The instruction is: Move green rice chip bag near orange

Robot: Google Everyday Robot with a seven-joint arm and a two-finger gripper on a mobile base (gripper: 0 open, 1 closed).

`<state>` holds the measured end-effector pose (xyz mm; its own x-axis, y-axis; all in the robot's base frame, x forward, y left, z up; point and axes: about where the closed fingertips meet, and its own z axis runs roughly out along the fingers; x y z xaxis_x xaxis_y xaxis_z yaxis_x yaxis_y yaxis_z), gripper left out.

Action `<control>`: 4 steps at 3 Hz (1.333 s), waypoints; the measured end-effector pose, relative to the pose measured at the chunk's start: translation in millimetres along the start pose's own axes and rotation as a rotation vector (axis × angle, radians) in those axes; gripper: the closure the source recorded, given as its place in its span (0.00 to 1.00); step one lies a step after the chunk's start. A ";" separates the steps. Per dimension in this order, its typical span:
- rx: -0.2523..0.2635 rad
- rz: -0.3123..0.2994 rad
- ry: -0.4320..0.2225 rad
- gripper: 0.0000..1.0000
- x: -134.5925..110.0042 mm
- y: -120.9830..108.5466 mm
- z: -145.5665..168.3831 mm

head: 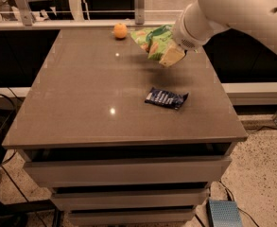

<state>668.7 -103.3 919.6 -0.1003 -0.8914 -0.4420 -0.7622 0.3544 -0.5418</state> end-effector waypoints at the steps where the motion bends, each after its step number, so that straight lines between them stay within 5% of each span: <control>1: 0.017 0.007 0.005 1.00 25.8 -40.5 30.6; 4: 0.046 -0.016 0.010 1.00 72.2 -127.3 116.1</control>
Offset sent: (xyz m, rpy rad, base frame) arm 0.1652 -0.0667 -0.0564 -0.0146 -0.0292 0.0181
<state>832.7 -180.0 873.7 -0.0949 -0.8997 -0.4262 -0.7334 0.3526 -0.5812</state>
